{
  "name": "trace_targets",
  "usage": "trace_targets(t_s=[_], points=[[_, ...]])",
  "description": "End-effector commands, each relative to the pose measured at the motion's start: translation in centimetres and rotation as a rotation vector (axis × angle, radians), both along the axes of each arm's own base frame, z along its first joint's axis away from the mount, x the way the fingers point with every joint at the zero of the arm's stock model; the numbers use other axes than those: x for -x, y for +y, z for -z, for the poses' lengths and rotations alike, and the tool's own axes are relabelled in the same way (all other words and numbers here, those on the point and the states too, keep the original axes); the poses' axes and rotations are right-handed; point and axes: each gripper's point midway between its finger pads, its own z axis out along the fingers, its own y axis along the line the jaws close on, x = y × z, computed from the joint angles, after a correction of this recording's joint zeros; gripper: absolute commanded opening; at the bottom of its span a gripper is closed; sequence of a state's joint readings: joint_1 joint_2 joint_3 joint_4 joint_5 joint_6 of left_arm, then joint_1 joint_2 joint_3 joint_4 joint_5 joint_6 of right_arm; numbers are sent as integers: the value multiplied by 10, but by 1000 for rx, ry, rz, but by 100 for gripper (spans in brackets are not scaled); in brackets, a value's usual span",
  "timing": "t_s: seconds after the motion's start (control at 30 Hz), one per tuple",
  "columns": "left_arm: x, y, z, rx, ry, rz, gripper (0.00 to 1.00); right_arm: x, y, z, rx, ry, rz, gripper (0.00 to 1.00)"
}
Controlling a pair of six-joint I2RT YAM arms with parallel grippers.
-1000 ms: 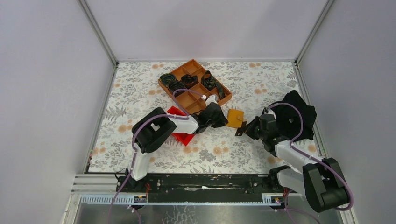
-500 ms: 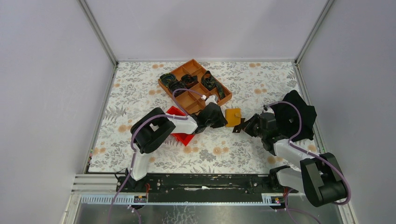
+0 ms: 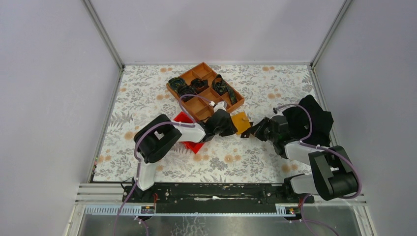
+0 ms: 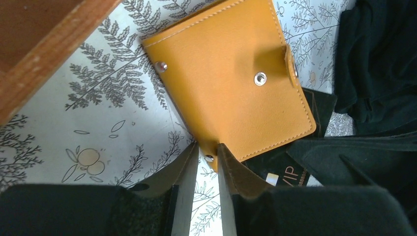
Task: Put the credit cards into the card holder
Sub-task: Open the card holder at the center of the board.
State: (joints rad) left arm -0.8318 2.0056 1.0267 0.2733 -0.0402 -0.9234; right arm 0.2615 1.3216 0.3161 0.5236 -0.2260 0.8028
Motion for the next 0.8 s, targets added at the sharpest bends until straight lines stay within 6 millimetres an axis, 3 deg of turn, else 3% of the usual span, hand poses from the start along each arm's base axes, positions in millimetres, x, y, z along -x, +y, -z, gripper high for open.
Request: trace_targets(t_s=[0.0, 0.33, 0.53, 0.77], points=[[132, 163, 126, -640, 502, 39, 32, -28, 17, -40, -33, -143, -83, 0], [117, 170, 106, -625, 445, -55, 49, -40, 32, -40, -21, -137, -192, 0], [116, 176, 102, -635, 439, -90, 49, -42, 42, -33, -28, -113, -264, 0], [123, 189, 104, -668, 455, -133, 42, -45, 52, -33, -63, -107, -319, 0]])
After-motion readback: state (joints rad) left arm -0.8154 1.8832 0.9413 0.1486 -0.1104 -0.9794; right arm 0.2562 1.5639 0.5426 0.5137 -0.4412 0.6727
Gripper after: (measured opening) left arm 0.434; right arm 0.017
